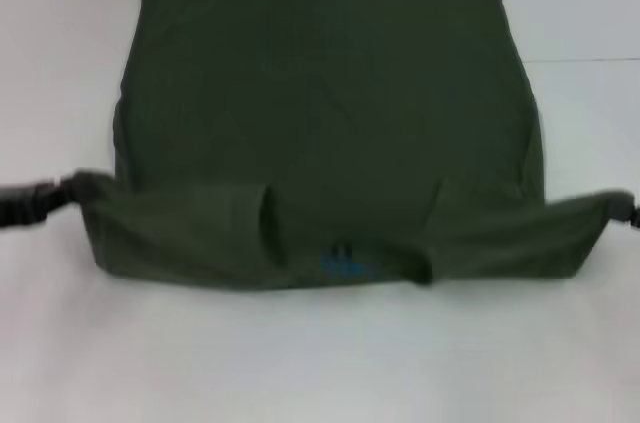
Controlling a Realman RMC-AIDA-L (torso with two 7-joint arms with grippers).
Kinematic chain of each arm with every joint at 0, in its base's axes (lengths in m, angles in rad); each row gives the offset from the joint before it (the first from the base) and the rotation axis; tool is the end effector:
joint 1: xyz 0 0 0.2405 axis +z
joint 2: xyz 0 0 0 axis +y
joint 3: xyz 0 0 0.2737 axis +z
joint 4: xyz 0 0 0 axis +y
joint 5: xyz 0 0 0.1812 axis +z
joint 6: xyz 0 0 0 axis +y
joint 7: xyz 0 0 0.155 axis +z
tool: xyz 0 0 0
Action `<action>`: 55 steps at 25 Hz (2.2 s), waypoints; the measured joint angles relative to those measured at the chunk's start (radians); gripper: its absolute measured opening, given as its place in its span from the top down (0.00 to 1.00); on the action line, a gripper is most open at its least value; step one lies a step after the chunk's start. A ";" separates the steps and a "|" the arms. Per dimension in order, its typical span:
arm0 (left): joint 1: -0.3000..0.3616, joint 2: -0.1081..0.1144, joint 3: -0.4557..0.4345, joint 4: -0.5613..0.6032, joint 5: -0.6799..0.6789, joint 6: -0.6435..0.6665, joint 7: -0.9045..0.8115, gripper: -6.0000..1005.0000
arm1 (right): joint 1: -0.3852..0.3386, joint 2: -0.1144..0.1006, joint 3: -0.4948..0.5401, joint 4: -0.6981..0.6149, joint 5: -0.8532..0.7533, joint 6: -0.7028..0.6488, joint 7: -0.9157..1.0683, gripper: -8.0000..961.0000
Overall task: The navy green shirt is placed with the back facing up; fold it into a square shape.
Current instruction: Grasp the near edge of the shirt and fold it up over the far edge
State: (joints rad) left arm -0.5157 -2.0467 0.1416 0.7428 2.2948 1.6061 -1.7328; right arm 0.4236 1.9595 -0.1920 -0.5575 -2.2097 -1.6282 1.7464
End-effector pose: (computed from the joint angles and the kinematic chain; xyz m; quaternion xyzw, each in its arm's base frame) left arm -0.3163 0.3184 0.0475 -0.8163 -0.4497 -0.2791 0.2312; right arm 0.3405 0.2900 0.0526 -0.7841 0.4997 0.3111 0.1968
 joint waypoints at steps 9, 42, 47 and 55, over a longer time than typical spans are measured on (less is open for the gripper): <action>-0.175 0.056 0.024 -0.119 -0.055 -0.271 0.044 0.92 | 0.112 0.007 0.012 0.010 0.100 0.203 -0.002 0.95; -0.351 -0.061 0.036 -0.460 -0.579 -0.889 0.866 0.93 | 0.383 0.077 -0.003 0.288 0.290 0.959 -0.435 0.95; -0.348 -0.075 0.042 -0.461 -0.590 -0.900 0.907 0.93 | 0.383 0.089 -0.003 0.288 0.299 0.978 -0.452 0.94; -0.340 -0.078 0.095 -0.449 -0.583 -0.902 0.906 0.90 | 0.382 0.091 -0.045 0.281 0.296 0.974 -0.453 0.94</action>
State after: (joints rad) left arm -0.8558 -2.1251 0.2369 0.2935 1.7114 0.7038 -0.8270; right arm 0.8054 2.0507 -0.2367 -0.2761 -1.9135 -0.6540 1.2936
